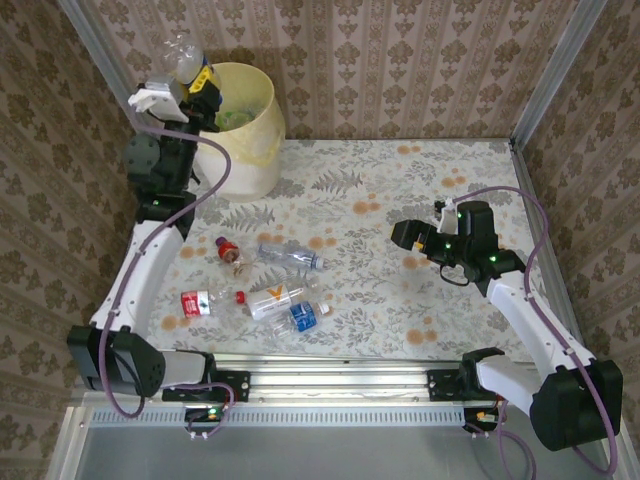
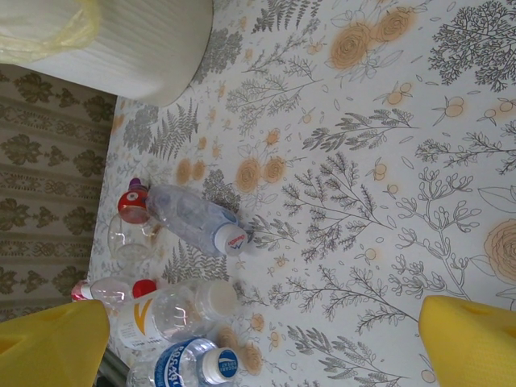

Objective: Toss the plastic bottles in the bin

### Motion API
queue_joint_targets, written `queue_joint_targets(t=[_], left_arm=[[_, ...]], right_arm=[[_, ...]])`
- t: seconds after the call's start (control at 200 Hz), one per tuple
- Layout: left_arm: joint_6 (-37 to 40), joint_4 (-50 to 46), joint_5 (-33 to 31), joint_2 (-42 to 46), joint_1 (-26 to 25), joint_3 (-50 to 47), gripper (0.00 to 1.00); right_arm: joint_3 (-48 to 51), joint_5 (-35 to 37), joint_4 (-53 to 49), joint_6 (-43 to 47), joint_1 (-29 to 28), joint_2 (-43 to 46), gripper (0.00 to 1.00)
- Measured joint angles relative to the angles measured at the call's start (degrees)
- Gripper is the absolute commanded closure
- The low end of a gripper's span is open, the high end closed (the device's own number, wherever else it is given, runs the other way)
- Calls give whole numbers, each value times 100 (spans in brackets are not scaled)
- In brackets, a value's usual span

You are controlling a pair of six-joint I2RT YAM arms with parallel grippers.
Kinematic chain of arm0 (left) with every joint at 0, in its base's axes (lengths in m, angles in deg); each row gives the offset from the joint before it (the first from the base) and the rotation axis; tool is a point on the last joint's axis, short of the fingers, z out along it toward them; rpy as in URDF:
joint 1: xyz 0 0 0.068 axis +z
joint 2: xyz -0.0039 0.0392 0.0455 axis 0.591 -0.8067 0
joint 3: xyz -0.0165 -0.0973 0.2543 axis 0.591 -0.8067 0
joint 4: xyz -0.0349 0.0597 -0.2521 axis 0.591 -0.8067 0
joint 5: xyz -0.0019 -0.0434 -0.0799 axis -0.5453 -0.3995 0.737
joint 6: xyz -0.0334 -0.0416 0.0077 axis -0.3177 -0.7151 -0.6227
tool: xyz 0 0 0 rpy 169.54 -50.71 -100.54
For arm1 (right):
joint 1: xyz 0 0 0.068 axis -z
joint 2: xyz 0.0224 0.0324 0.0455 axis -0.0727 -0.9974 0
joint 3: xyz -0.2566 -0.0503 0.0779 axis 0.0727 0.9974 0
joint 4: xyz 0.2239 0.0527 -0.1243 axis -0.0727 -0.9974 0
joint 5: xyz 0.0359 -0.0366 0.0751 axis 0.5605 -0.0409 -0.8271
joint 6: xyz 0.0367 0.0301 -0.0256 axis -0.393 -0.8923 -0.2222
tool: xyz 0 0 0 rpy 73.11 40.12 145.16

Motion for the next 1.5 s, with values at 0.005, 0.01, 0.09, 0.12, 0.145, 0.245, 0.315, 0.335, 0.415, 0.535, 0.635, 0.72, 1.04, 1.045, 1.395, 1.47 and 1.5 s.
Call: queue_joint_targets(t=[0.005, 0.01, 0.09, 0.12, 0.145, 0.245, 0.315, 0.335, 0.415, 0.535, 0.635, 0.72, 1.04, 1.045, 1.395, 1.47, 1.5], left_arm=[[0, -2, 0, -11, 2, 11, 63], [0, -7, 2, -33, 9, 31, 63], [-4, -55, 11, -306, 98, 299, 63], [-9, -122, 17, -422, 136, 442, 63], [-20, -243, 20, -546, 164, 597, 63], [-44, -896, 144, -1139, 295, 1440, 51], [-9, -1484, 310, -1637, 393, 2107, 30], [7, -1659, 330, -1777, 415, 2288, 17], [-22, -2413, 409, -2404, 531, 3003, 0], [-271, -3646, 739, -3473, 772, 4310, 0], [-431, -4697, 815, -4100, 931, 5254, 0], [-518, -5202, 811, -4011, 957, 5318, 0], [-525, -5980, 787, -1513, 459, 4610, 0], [-522, -5995, 782, -1475, 452, 4597, 0], [-857, -7611, 629, 214, 564, 2024, 0], [-1027, -7938, 662, 214, 835, 1222, 0], [-1091, -8085, 656, 216, 922, 944, 0]], right_arm=[[0, 0, 0, 4, 0, -2, 0], [0, 0, 0, 11, 0, -7, 0], [0, 0, 0, 31, 4, -63, 0], [0, 0, 0, 31, 9, -81, 0], [0, 0, 0, 31, 11, -94, 0], [0, 0, 0, 33, 9, -120, 0], [0, 0, 4, 35, 11, -131, 0], [0, 0, 2, 35, 11, -140, 0], [0, 0, 0, 48, 24, -151, 0], [0, 0, -13, 59, 55, -149, 0], [0, 0, -61, 76, 68, -111, 0], [0, 0, -85, 85, 74, -4, 0], [2, -2, -76, 90, 74, 48, 0], [2, -2, -74, 90, 74, 42, 0], [2, -24, -31, 90, 74, -140, 0], [2, -31, -24, 90, 74, -184, 0], [2, -31, -20, 90, 74, -201, 0]])
